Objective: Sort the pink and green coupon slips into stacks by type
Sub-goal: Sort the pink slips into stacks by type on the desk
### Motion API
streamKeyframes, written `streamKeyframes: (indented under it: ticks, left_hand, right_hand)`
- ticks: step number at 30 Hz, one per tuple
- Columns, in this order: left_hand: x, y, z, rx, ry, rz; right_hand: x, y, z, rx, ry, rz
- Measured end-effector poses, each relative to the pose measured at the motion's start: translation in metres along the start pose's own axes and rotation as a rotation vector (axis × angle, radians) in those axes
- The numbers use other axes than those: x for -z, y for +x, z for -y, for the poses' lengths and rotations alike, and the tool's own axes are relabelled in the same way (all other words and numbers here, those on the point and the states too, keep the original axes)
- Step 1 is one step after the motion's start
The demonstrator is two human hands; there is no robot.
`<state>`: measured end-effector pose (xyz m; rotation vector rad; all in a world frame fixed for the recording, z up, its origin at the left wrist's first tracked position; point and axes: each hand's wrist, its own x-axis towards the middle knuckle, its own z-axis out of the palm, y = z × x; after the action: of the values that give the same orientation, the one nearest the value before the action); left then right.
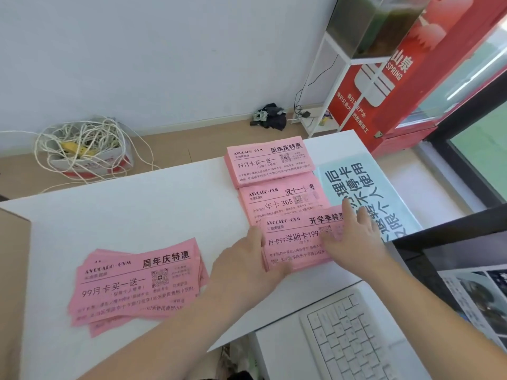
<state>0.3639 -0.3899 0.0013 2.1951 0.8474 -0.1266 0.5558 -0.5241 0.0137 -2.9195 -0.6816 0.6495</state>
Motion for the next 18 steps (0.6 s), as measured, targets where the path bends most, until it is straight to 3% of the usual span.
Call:
streamKeyframes:
  ticks: [4,11,14,18]
  left_hand:
    - [-0.01,0.001,-0.006,-0.109,0.282,0.113]
    - [-0.012,0.001,-0.012,-0.211,0.398,0.107]
    - [-0.007,0.003,-0.01,-0.162,0.405,0.124]
    - [0.001,0.016,-0.006,-0.24,0.458,0.036]
  right_hand:
    - [0.024,0.001,0.0,0.001,-0.045,0.33]
    - [0.023,0.003,0.005,0.067,-0.129,0.313]
    - [0.024,0.004,0.007,0.057,-0.215,0.295]
    - [0.022,0.004,0.019,0.3,-0.5,0.193]
